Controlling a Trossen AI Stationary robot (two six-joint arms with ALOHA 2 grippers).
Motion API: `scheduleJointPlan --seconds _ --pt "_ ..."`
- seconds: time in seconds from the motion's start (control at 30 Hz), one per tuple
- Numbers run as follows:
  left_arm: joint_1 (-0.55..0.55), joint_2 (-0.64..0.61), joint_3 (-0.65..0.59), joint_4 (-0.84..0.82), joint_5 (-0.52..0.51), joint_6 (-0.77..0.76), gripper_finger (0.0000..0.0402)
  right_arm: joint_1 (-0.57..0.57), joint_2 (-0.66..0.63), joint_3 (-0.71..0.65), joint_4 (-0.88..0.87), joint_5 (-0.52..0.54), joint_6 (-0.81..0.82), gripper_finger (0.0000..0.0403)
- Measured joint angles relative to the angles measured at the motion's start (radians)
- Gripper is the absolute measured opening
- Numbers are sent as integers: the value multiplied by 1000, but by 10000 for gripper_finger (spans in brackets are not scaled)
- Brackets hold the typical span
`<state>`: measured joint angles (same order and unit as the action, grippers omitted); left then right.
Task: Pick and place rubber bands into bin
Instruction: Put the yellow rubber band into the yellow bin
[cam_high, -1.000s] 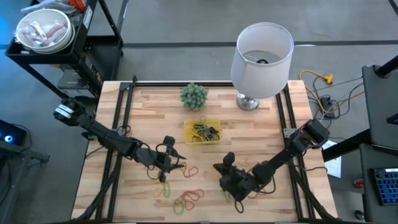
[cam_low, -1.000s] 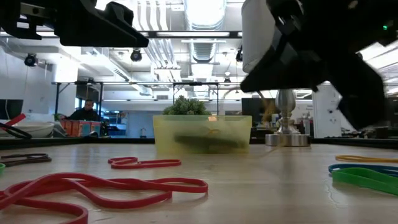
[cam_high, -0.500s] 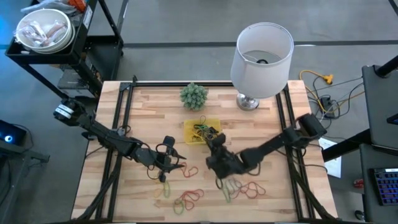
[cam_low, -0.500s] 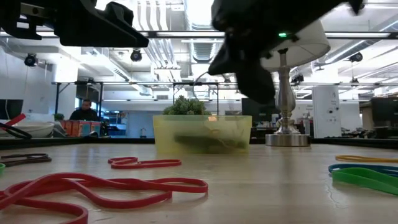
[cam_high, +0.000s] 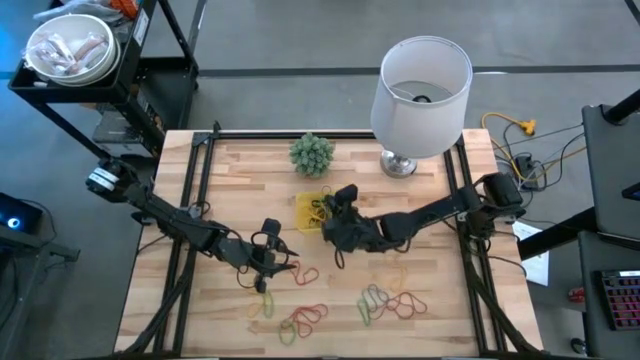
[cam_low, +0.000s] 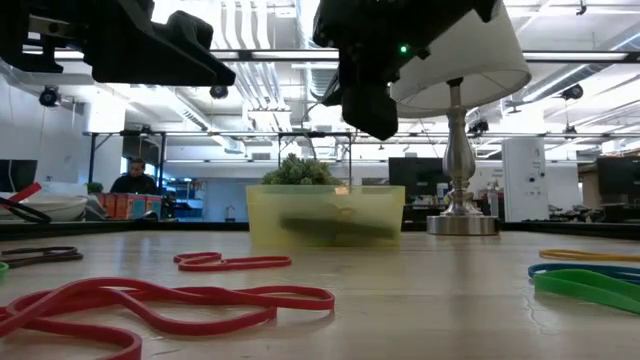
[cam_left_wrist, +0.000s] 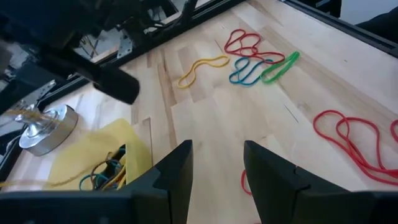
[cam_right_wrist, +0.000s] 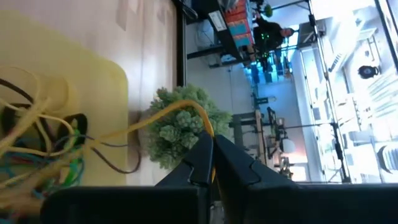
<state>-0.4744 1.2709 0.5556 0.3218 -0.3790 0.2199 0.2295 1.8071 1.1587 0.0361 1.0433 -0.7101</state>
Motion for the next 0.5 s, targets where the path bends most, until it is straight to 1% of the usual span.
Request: scheduleJointPlan --seconds 0.07,0.17,0.37,0.5 --pt "0 0 0 1 0 0 128 -17 -1 -1 0 -27 1 8" --pt "0 0 0 2 0 0 128 -47 -1 -5 -3 -101 23 8" --pt "1 0 0 2 0 -2 128 -109 4 -41 -8 -214 148 8" --pt "1 0 0 2 0 -2 128 -130 4 -71 -22 -277 239 9"
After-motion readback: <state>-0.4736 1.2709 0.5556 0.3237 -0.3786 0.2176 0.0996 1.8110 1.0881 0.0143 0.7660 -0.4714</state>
